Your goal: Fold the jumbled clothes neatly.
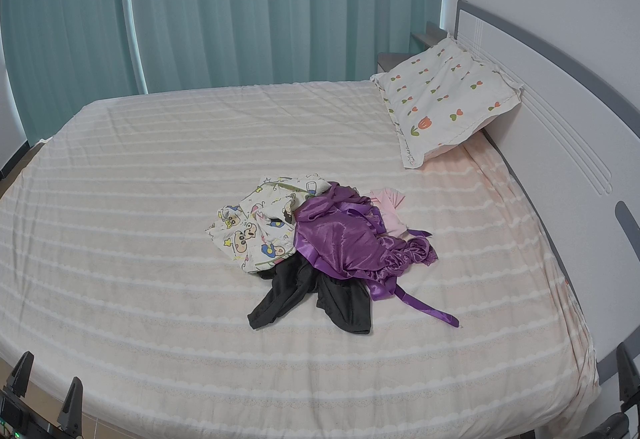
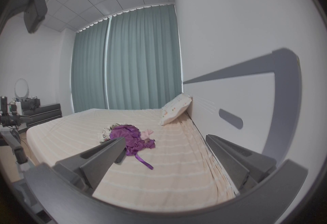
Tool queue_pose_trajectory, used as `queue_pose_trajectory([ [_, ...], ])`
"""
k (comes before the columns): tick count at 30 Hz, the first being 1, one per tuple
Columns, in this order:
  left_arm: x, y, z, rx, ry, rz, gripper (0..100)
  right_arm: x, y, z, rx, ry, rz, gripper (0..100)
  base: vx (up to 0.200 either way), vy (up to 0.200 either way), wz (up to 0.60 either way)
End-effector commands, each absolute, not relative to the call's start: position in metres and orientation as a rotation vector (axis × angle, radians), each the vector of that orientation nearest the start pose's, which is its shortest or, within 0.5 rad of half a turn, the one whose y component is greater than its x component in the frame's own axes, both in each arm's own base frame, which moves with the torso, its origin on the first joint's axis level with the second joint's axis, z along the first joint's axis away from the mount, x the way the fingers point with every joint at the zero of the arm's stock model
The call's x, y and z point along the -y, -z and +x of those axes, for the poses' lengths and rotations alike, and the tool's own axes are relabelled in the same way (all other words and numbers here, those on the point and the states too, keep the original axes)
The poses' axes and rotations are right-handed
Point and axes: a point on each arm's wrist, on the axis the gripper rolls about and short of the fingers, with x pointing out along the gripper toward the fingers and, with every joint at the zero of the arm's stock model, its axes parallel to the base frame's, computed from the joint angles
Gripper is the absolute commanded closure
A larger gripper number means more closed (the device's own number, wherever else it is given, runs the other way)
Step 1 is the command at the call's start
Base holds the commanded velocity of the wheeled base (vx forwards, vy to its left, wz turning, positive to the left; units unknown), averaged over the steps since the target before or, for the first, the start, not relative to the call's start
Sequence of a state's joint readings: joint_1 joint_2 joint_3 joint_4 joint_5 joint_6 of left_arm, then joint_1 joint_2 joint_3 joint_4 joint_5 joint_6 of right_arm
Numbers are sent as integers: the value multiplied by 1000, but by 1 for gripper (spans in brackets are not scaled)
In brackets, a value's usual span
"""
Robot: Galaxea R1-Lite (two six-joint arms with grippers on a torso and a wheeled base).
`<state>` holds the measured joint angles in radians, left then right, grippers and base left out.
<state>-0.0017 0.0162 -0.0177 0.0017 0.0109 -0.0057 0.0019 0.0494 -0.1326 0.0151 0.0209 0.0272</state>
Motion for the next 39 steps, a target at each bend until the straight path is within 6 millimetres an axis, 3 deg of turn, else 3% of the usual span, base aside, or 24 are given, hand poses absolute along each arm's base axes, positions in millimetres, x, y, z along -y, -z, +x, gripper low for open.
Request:
queue_pose_trajectory([
  [1, 0, -76, -23, 0, -9, -6, 0, -3, -137, -18, -56, -137, 34, 0, 0, 0, 0],
  [8, 0, -76, -23, 0, -9, -6, 0, -7, -140, 20, -325, -273, 202, 0, 0, 0, 0],
  [17, 0, -76, -23, 0, -9, -6, 0, -20, -135, 107, -599, -406, 321, 0, 0, 0, 0],
  [18, 0, -76, -23, 0, -9, -6, 0, -21, -135, 110, -605, -409, 327, 0, 0, 0, 0],
  [23, 0, -76, -23, 0, -9, -6, 0, -46, -124, 157, -690, -468, 426, 0, 0, 0, 0],
  [25, 0, -76, -23, 0, -9, -5, 0, -50, -121, 164, -707, -475, 436, 0, 0, 0, 0],
  [27, 0, -76, -23, 0, -9, -6, 0, -61, -112, 188, -757, -472, 460, 0, 0, 0, 0],
  [29, 0, -76, -23, 0, -11, -6, 0, -64, -108, 195, -776, -468, 462, 0, 0, 0, 0],
  [31, 0, -76, -23, 0, -9, -6, 0, -74, -95, 213, -826, -449, 459, 0, 0, 0, 0],
  [39, 0, -76, -23, 0, -9, -6, 0, -115, -67, 249, -841, -419, 514, 0, 0, 0, 0],
])
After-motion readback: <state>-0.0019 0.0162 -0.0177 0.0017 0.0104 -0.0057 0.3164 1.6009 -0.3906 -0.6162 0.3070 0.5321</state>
